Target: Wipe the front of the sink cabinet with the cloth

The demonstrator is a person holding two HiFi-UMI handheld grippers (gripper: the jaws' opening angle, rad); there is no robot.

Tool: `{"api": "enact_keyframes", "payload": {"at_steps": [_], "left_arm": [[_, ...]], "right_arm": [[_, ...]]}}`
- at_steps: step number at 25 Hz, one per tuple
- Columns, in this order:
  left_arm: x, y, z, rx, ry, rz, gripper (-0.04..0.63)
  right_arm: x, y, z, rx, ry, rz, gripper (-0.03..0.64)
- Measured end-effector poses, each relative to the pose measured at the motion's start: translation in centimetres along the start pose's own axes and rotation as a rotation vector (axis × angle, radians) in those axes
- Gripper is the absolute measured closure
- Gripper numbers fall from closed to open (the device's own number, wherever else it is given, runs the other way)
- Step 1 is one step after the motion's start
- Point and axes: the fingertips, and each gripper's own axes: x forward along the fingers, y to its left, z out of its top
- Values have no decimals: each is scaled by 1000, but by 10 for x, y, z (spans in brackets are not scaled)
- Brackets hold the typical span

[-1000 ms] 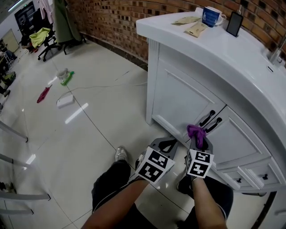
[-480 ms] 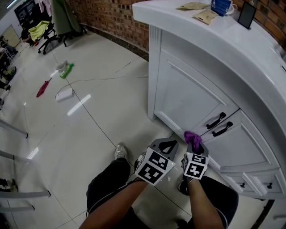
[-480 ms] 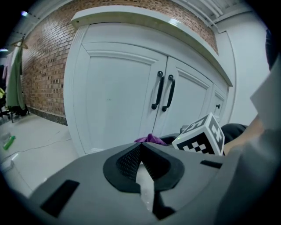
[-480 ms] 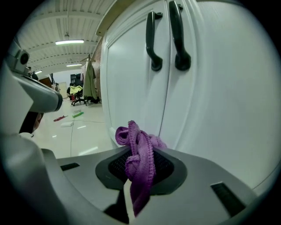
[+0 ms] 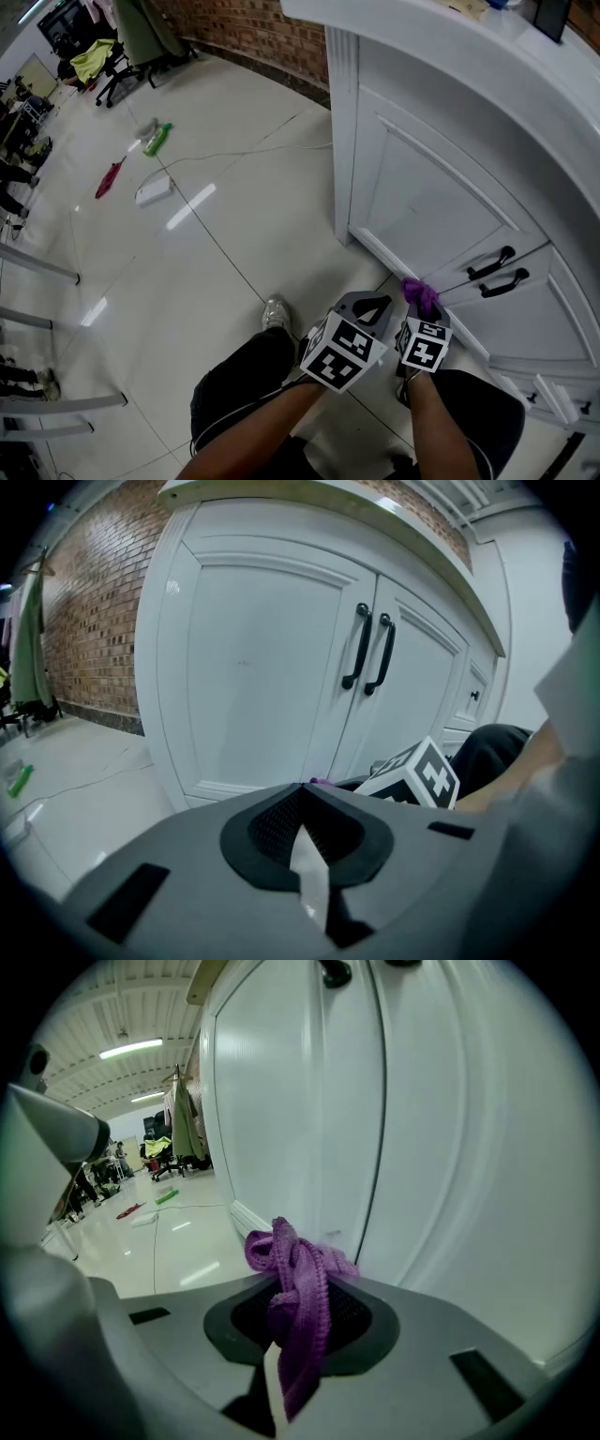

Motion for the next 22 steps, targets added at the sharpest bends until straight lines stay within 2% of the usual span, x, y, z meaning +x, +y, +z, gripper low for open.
{"api": "enact_keyframes", "payload": {"at_steps": [5, 11, 17, 22], "left_arm": [[-2, 10, -9, 1, 25, 4, 591], [-5, 23, -13, -9, 32, 9, 591], [-8, 31, -11, -11, 29, 18, 591], [-17, 23, 4, 10, 4, 18, 591]], "right_arm": [[21, 6, -16, 38, 63, 13, 522], [37, 14, -19, 61, 83, 19, 522], [30, 17, 3, 84, 35, 11, 531], [11, 15, 41, 99, -41, 3, 537]]}}
